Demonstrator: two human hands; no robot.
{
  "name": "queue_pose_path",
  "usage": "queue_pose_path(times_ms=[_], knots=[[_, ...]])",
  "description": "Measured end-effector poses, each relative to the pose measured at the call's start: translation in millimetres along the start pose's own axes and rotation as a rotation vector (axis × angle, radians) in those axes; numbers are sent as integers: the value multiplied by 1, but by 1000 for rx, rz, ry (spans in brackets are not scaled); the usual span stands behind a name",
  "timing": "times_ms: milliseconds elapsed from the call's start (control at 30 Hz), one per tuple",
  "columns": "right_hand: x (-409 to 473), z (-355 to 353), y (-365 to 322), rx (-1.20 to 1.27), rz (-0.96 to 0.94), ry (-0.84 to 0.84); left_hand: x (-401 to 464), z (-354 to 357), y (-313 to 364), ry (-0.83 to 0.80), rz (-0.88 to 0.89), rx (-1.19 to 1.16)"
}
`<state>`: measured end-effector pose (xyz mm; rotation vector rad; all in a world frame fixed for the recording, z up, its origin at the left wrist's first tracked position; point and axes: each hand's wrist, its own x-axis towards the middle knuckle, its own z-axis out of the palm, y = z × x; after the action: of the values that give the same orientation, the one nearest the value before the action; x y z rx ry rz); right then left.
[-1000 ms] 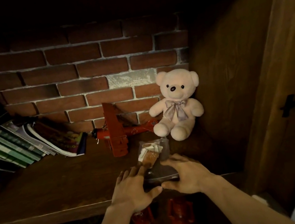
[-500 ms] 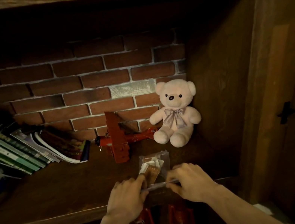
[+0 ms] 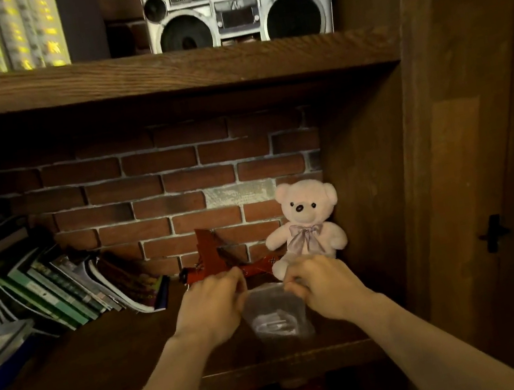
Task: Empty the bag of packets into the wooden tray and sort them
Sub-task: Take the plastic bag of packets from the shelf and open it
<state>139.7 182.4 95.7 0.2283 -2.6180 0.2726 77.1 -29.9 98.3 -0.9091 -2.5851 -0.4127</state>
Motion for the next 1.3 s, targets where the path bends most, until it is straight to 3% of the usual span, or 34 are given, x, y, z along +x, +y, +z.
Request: queue_pose_path(times_ms=[167, 533, 800, 967, 1300], knots=[[16, -31, -9, 55, 34, 67, 10, -40, 4, 127, 24, 32], [27, -52, -32, 111, 91, 108, 4, -72, -4, 216, 5, -9], [8, -38, -43, 24, 113, 99, -3, -48, -21, 153, 31, -102], [-14, -25, -42, 31, 246, 9, -5, -20, -19, 83, 56, -161], [-86, -49, -41, -11, 416, -36, -29, -1, 33, -13, 136, -218]])
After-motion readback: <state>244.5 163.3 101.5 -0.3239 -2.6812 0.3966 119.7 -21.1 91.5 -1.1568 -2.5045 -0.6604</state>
